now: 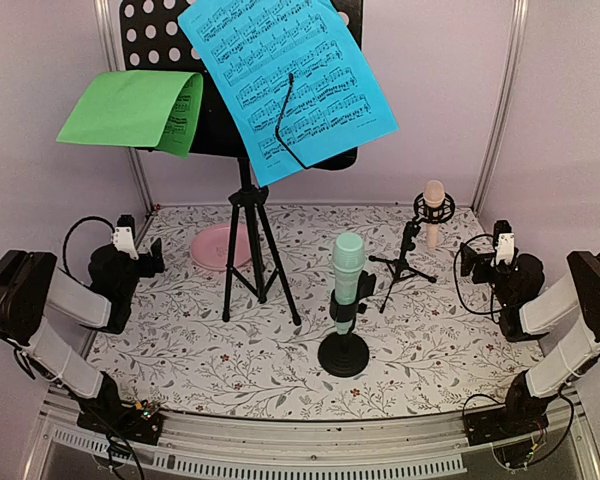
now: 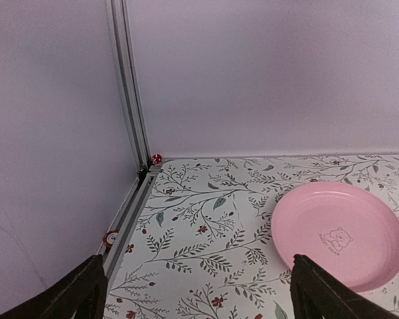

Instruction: Pack up the instrument practice props

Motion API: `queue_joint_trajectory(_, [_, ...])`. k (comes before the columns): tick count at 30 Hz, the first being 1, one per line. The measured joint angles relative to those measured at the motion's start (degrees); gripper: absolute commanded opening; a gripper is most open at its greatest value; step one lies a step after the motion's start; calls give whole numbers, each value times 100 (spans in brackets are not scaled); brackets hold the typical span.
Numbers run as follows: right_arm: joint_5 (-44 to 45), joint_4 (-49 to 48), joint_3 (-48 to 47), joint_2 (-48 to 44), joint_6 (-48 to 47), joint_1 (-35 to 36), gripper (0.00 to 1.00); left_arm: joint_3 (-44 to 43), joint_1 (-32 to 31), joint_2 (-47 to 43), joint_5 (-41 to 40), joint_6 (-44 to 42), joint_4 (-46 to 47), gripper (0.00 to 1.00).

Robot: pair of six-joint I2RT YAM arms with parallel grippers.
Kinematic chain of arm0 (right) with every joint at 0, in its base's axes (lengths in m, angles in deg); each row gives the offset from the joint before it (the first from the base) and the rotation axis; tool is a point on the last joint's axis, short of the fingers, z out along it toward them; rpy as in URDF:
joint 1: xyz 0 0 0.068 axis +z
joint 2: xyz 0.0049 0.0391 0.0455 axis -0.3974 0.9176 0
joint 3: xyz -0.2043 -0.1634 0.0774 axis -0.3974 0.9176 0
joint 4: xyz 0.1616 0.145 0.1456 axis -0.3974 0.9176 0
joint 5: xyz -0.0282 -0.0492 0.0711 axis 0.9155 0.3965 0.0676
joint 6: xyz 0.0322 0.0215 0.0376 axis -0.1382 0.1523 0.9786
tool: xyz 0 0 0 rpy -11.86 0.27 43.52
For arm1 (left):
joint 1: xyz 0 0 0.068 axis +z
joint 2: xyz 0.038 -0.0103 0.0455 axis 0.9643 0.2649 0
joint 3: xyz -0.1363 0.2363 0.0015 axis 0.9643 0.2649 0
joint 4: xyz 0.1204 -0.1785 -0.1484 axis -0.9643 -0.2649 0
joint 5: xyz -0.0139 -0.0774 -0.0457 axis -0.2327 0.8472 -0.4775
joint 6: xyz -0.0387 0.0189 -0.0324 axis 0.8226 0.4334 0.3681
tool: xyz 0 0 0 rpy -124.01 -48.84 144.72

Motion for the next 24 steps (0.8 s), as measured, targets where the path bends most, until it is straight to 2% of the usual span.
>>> queue_joint_trajectory(16, [251,-37,85,-70,-61,155,99,-4,2,0,-24,22,-11,100])
queue_joint_trajectory(24, [280,501,55,-667,-120,162,99,-129,39,-337,-197,118,-656,99])
